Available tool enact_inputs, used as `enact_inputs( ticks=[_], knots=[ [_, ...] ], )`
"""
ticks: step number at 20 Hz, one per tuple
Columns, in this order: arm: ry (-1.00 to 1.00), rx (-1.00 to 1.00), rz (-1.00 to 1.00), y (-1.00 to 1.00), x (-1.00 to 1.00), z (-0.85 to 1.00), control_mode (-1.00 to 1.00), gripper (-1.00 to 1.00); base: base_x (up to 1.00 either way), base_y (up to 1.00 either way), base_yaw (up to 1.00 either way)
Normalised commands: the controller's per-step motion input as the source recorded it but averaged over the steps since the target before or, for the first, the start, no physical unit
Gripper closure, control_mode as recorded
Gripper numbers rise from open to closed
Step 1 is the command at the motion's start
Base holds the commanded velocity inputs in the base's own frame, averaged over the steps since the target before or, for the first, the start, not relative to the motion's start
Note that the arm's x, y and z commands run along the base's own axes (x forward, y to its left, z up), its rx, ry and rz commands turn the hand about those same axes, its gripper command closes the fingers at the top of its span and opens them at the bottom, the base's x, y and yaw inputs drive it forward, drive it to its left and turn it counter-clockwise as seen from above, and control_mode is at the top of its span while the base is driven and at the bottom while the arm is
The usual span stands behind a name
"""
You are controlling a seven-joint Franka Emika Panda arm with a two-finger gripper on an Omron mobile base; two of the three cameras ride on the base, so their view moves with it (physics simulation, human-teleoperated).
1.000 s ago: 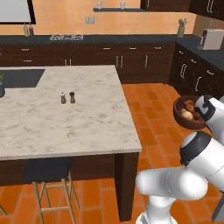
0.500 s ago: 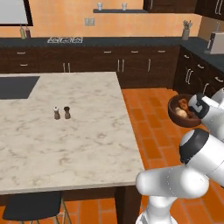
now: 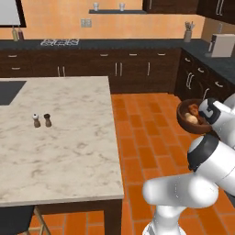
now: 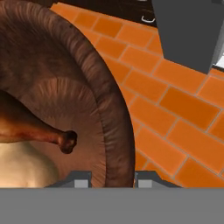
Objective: Pick the chicken drumstick and squash from their plates and place them in the bowl. Then put the bowl in the fridge.
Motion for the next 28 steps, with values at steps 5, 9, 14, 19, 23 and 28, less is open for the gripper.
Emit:
enact_inputs(
  ticks=[5, 9, 14, 19, 23, 28],
  knots=[
    [0.00, 0.00, 0.00, 0.00, 0.00, 0.00, 1.00, 1.00, 0.70, -0.41, -0.03],
    [0.00, 0.00, 0.00, 0.00, 0.00, 0.00, 1.00, 1.00, 0.41, -0.41, -0.02],
    [0.00, 0.00, 0.00, 0.00, 0.00, 0.00, 1.00, 1.00, 0.94, -0.24, 0.00],
    [0.00, 0.00, 0.00, 0.00, 0.00, 0.00, 1.00, 1.00, 0.23, -0.56, -0.08],
    [0.00, 0.00, 0.00, 0.00, 0.00, 0.00, 1.00, 1.00, 0.99, -0.06, -0.06],
    [0.00, 0.00, 0.00, 0.00, 0.00, 0.00, 1.00, 1.00, 1.00, -0.16, -0.07]
  ],
)
